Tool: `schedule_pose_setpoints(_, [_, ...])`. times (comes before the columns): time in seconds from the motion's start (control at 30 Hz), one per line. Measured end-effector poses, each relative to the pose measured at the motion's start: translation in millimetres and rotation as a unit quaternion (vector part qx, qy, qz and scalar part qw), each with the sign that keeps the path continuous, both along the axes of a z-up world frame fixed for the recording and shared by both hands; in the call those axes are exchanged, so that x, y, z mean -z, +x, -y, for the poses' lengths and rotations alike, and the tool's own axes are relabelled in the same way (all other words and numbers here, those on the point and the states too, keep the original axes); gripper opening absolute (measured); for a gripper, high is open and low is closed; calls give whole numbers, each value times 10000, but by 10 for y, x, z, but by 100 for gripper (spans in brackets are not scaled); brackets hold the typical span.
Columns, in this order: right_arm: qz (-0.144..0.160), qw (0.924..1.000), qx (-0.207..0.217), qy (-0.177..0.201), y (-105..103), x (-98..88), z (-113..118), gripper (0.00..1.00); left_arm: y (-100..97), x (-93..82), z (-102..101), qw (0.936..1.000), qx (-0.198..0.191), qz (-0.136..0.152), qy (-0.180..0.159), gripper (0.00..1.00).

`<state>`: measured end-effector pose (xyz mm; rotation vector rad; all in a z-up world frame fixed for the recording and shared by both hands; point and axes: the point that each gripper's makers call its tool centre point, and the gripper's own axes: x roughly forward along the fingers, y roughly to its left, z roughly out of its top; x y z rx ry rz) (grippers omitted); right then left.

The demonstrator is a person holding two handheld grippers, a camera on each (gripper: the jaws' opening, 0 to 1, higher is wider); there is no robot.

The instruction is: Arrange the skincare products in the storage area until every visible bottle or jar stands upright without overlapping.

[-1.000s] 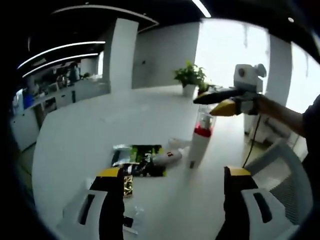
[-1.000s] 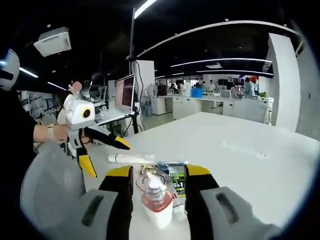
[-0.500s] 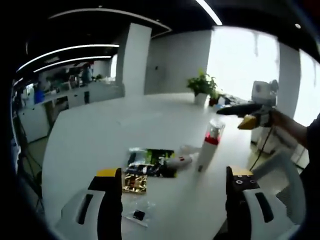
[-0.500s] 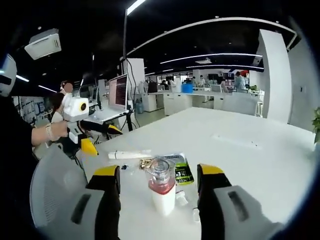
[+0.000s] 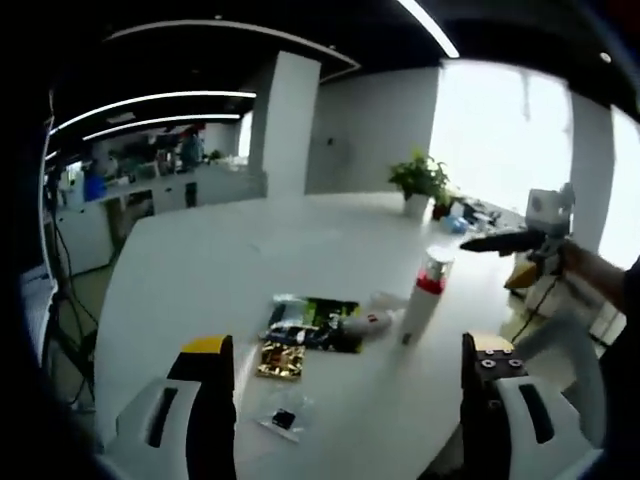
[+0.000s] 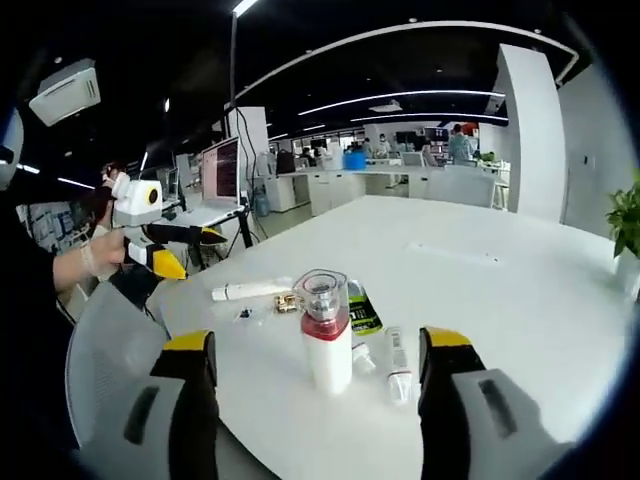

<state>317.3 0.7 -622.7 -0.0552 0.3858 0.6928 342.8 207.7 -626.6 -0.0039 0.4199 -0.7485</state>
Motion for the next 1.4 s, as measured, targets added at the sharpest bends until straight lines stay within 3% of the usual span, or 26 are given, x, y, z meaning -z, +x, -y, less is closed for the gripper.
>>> schedule_pose_setpoints(0.13, [-56,9999,97,16,-77,21,39,90,-65,30,-41,9999,-61,-81,67,93])
schedule_pose_setpoints(0.27, [-209,9994,188,181,-158,45,50,93,-162,31,-42,9997,-169,-177,-75,94])
schedule_pose_setpoints(0.4, [-299,9994,198,-25,-201,114,51,99,-245,51,-49,9995,-172,-246,-34,95])
schedule_pose_setpoints(0.8, [-444,9987,140,-202,-382,194,-37,99,-370,36,-125,9995,-165,-176,193,97])
schedule_pose_setpoints(1.23, [-421,9983,103,-379,-431,238,-122,99,-312,96,-219,9995,-234,-103,207,97])
schedule_pose_setpoints(1.4, [-427,9981,67,-431,-383,256,-155,99,-228,103,-369,9988,-403,-101,264,97])
